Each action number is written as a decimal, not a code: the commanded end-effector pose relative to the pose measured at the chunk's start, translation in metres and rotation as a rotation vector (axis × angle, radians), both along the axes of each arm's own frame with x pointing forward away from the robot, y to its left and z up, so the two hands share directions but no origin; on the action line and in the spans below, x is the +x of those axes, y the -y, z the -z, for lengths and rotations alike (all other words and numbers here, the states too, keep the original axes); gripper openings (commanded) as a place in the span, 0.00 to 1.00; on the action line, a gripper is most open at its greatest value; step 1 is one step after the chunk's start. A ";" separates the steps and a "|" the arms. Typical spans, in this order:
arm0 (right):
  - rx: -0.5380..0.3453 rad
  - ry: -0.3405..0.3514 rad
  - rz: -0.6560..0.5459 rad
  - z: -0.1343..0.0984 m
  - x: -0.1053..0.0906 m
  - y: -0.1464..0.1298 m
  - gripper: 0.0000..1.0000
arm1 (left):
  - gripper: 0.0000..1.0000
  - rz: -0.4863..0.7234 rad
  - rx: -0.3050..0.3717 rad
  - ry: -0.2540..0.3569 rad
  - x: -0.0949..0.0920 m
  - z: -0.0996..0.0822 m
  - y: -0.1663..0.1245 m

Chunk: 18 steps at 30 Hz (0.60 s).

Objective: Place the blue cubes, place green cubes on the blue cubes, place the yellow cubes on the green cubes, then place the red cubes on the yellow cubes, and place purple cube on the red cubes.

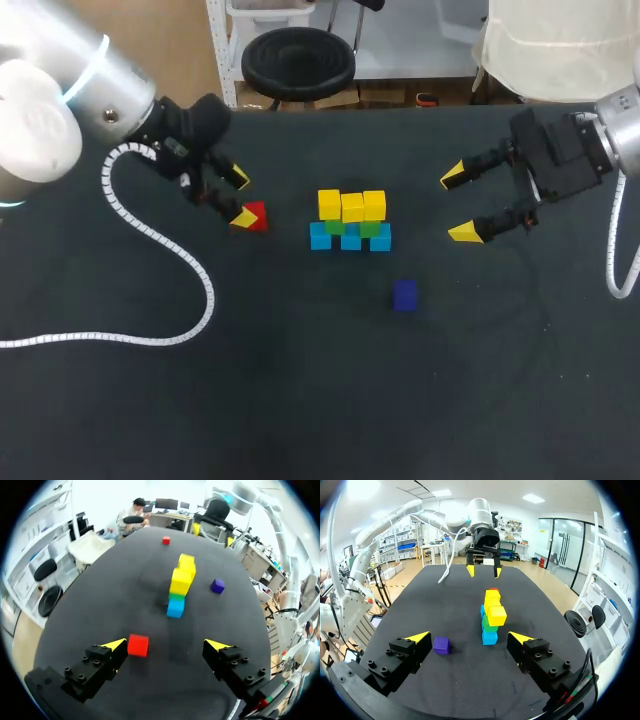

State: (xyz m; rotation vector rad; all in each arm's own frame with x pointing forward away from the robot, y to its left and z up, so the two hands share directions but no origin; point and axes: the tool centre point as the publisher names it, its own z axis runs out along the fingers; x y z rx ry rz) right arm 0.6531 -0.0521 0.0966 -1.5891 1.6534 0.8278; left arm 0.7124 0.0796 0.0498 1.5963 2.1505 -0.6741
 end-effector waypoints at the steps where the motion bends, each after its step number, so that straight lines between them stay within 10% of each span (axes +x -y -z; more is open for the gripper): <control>1: 0.001 0.001 0.000 0.000 0.000 0.000 1.00 | 1.00 -0.006 0.038 -0.031 0.007 0.007 -0.002; 18: 0.001 0.001 0.000 0.000 0.000 0.000 1.00 | 1.00 -0.002 0.064 -0.045 0.006 0.017 -0.001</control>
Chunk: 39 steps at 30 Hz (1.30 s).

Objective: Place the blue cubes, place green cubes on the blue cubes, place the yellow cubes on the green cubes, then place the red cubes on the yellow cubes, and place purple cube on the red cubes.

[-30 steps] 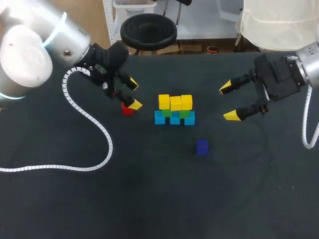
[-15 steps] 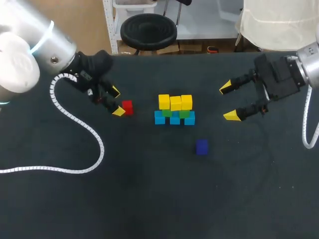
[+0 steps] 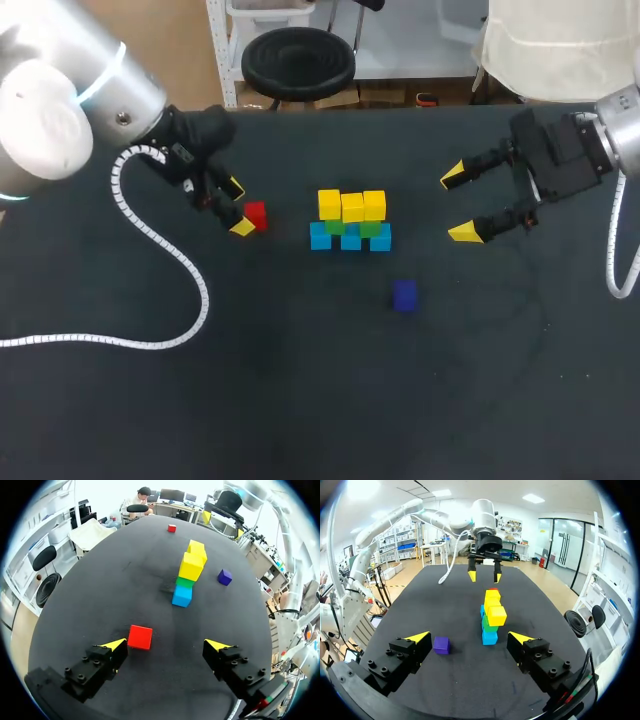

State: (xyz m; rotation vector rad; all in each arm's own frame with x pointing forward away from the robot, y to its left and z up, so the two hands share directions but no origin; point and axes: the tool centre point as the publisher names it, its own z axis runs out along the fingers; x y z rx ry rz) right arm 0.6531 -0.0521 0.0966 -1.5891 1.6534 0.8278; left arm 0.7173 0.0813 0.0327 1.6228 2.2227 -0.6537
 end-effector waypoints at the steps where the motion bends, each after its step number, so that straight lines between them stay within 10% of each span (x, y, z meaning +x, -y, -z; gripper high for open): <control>1: 0.001 0.001 0.000 0.000 0.000 0.000 1.00 | 1.00 0.001 0.004 -0.003 0.001 0.000 0.000; 18: 0.001 0.001 0.000 0.000 0.000 0.000 1.00 | 1.00 0.080 -0.036 0.023 0.032 0.007 -0.005; 39: 0.001 0.001 0.000 0.000 0.000 0.000 1.00 | 1.00 0.071 -0.014 0.008 0.015 0.019 -0.001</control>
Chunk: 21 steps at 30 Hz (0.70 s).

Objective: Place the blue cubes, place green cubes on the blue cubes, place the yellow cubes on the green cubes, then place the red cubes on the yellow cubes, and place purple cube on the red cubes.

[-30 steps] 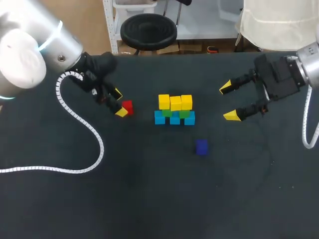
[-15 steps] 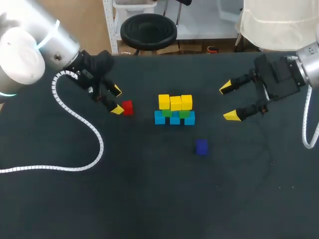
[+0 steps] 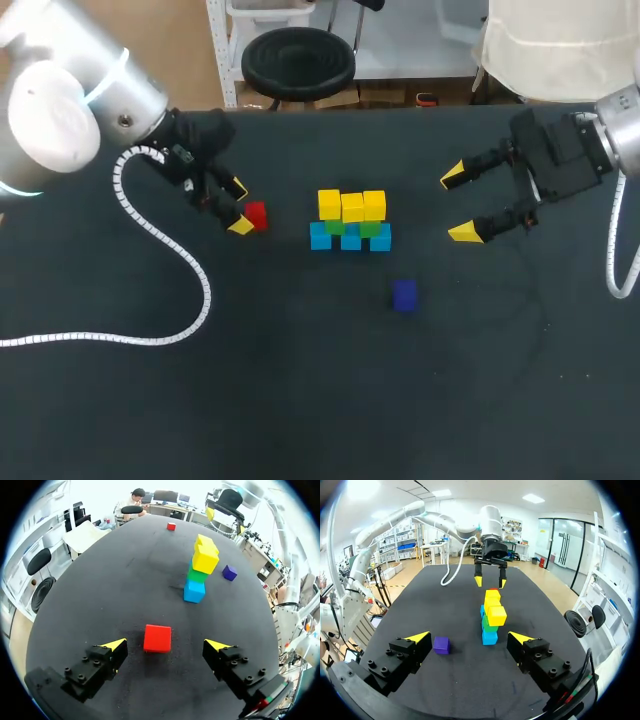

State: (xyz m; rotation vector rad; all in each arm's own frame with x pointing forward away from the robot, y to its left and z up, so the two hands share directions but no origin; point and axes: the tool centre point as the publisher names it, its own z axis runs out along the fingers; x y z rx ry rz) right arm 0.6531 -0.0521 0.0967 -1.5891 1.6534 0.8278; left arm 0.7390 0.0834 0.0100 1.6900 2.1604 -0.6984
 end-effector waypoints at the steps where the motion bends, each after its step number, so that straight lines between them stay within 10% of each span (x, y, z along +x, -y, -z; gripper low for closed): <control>1: 0.001 0.001 0.000 0.000 0.000 0.000 1.00 | 1.00 0.005 0.015 0.008 -0.008 -0.003 0.001; 21: 0.001 0.001 0.000 0.000 0.000 0.000 1.00 | 1.00 0.040 0.071 0.026 -0.003 0.002 0.021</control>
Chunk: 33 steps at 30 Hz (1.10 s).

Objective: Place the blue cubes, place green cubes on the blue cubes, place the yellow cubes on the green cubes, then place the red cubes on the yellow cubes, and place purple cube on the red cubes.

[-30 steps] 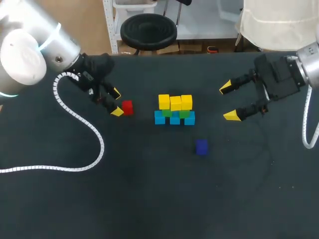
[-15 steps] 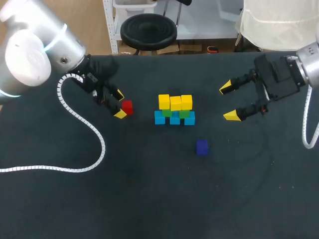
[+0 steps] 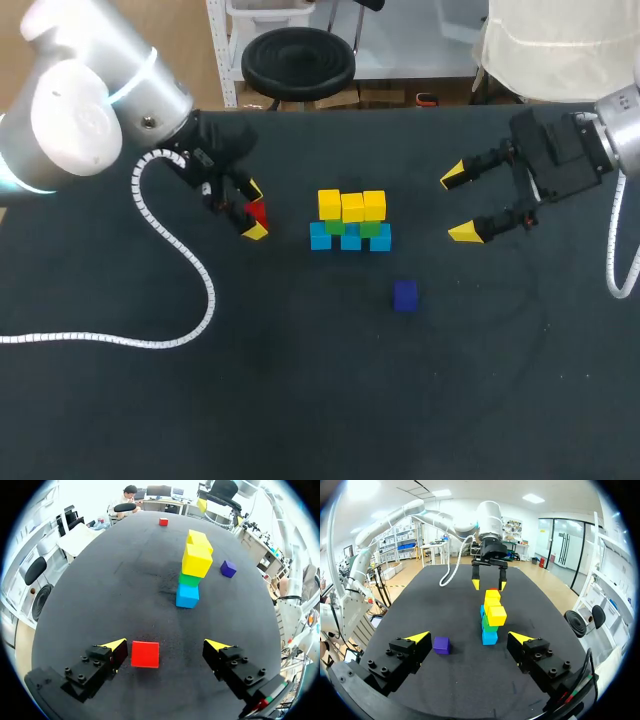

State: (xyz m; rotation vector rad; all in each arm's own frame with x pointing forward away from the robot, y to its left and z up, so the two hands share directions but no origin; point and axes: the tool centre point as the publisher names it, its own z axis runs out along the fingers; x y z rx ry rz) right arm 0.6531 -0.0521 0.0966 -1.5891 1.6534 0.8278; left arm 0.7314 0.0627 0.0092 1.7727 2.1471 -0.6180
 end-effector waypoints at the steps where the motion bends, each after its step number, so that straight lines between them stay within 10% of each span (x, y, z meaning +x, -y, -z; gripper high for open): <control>1: 0.001 0.001 0.000 0.000 0.000 0.000 1.00 | 1.00 -0.012 0.014 -0.006 0.005 0.002 -0.001; 6: 0.001 0.001 0.000 0.000 0.000 0.000 1.00 | 1.00 -0.049 0.023 -0.008 0.005 0.005 -0.006; 7: 0.001 0.001 0.000 0.000 0.000 0.000 1.00 | 0.53 -0.060 0.030 -0.001 0.004 0.005 -0.007; 11: 0.001 0.001 0.000 0.000 0.000 0.000 1.00 | 0.21 -0.060 0.034 0.001 0.004 0.005 -0.007; 12: 0.001 0.001 0.000 0.000 0.000 0.000 1.00 | 0.00 -0.060 0.033 0.004 0.004 0.005 -0.007; 20: 0.001 0.001 0.000 0.000 0.000 0.000 1.00 | 0.00 -0.049 0.034 0.017 0.002 0.000 -0.005; 33: 0.001 0.001 0.000 0.000 0.000 0.000 1.00 | 0.00 0.022 0.029 0.117 -0.016 -0.074 0.003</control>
